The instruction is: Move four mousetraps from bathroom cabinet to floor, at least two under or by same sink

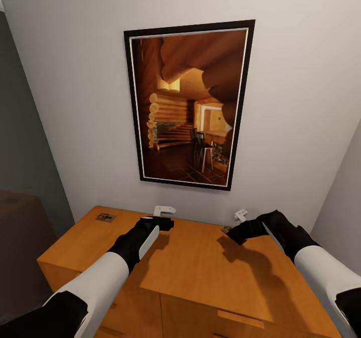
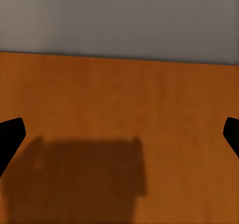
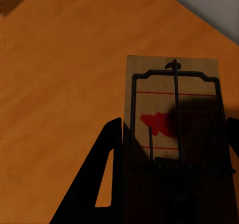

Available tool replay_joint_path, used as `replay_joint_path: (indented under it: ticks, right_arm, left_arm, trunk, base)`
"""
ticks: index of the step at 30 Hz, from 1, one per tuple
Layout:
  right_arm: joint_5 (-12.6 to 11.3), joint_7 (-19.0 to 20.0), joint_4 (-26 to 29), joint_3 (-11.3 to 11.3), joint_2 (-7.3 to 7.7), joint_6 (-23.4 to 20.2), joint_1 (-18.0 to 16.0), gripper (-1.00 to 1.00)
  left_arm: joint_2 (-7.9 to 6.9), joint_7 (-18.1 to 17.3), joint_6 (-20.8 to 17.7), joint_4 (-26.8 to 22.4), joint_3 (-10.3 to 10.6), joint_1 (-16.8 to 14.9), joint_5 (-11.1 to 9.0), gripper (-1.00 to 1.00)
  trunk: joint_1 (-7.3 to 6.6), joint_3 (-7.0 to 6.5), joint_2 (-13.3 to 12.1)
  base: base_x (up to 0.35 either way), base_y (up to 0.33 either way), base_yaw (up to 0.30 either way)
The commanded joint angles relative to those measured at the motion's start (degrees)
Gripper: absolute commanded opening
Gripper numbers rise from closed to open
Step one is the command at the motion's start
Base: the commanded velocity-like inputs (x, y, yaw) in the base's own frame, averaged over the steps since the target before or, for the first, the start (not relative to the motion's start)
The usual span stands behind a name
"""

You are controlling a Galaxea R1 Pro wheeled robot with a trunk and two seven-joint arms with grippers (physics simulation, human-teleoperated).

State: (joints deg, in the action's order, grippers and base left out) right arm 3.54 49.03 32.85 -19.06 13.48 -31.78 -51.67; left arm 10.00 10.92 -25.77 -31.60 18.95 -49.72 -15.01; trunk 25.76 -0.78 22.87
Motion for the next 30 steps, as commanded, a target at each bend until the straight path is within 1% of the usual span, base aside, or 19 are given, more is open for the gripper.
replay_joint_path:
  ticks: [1,11,14,20,26,30]
  right_arm:
    - [0.23,0.37,0.11,-0.10,0.05,-0.21,-0.01,-1.00]
    - [0.05,0.12,0.04,-0.10,0.04,-0.21,-0.01,-1.00]
    - [-0.08,-0.03,0.03,-0.01,0.05,-0.07,-0.01,-1.00]
    - [-0.11,-0.07,-0.01,-0.01,0.05,0.19,-0.01,-1.00]
    - [-0.11,-0.07,-0.05,-0.02,0.05,0.30,-0.01,-1.00]
    - [-0.11,-0.07,-0.06,-0.02,0.05,0.31,-0.01,-1.00]
  left_arm:
    - [0.00,0.48,-0.16,-0.04,0.21,-0.03,-0.62,1.00]
    - [-0.03,0.59,-0.10,-0.04,0.49,-0.03,-0.54,1.00]
    - [-0.42,0.58,-0.17,-0.04,0.44,-0.03,-0.48,1.00]
    - [-1.39,0.46,-0.23,-0.04,0.40,-0.03,-0.54,1.00]
    - [-1.55,0.43,-0.24,-0.04,0.40,-0.03,-0.55,1.00]
    - [-1.56,0.42,-0.24,-0.04,0.40,-0.03,-0.55,1.00]
  trunk:
    - [0.03,0.03,0.05]
    - [0.03,0.03,0.05]
    - [0.03,0.03,0.05]
    - [0.03,0.03,0.05]
    - [0.03,0.03,0.05]
    - [0.03,0.03,0.05]
  base:
    - [0.000,0.000,0.000]
    - [0.000,0.000,0.000]
    - [0.000,0.038,0.000]
    - [0.034,0.201,0.000]
    - [0.060,0.262,0.000]
    - [0.015,0.116,0.000]
